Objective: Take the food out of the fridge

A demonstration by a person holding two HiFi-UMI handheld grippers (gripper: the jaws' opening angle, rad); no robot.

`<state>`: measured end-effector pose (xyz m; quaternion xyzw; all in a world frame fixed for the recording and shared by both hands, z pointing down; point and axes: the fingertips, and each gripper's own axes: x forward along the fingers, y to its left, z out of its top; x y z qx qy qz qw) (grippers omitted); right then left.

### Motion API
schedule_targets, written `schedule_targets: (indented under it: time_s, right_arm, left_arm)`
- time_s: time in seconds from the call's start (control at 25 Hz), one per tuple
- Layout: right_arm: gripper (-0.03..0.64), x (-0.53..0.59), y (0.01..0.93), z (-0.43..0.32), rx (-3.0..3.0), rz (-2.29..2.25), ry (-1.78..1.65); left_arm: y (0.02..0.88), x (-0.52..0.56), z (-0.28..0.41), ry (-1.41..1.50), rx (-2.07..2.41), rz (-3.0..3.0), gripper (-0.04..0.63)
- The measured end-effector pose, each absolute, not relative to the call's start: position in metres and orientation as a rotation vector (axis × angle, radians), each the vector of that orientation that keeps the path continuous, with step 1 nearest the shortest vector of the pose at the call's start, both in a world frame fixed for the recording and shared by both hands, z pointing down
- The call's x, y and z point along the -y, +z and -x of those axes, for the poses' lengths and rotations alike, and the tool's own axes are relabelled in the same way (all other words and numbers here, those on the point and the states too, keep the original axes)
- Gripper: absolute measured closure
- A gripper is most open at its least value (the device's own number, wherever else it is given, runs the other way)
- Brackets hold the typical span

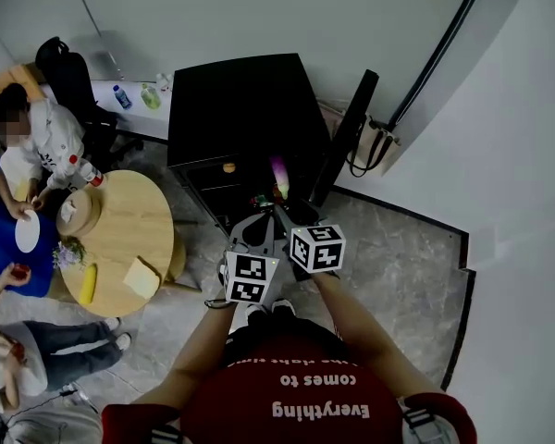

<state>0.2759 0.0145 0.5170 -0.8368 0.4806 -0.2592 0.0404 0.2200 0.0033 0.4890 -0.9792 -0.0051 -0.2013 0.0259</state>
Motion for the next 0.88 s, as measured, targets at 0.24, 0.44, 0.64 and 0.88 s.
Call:
schedule_targets:
  time_s: [0.24,0.44,0.64,0.88]
  right_arm:
    - [0.405,0.012,0.539,-0.318,-1.426,2.735,-0.851]
    - [0.396,0.033,0.571,-0.350,-1.374,2.832,-0.955]
    - [0.396,0.049,0.593,-0.370,-1.342,2.856,-1.028]
    - [0.396,0.054,0.608,-0.385,-1.277,2.858,-1.090]
  left_arm:
    - [0.489,0.014,-0.222,-0.639,-0.021,3.017,0.594]
    - [0.494,0.025,-0.220,-0.663,-0.030,3.029,0.594]
    - [0.500,0.033,-0.217,-0.686,-0.035,3.035,0.594]
    - [0.503,0.043,-0.216,-0.702,-0.053,3.040,0.594]
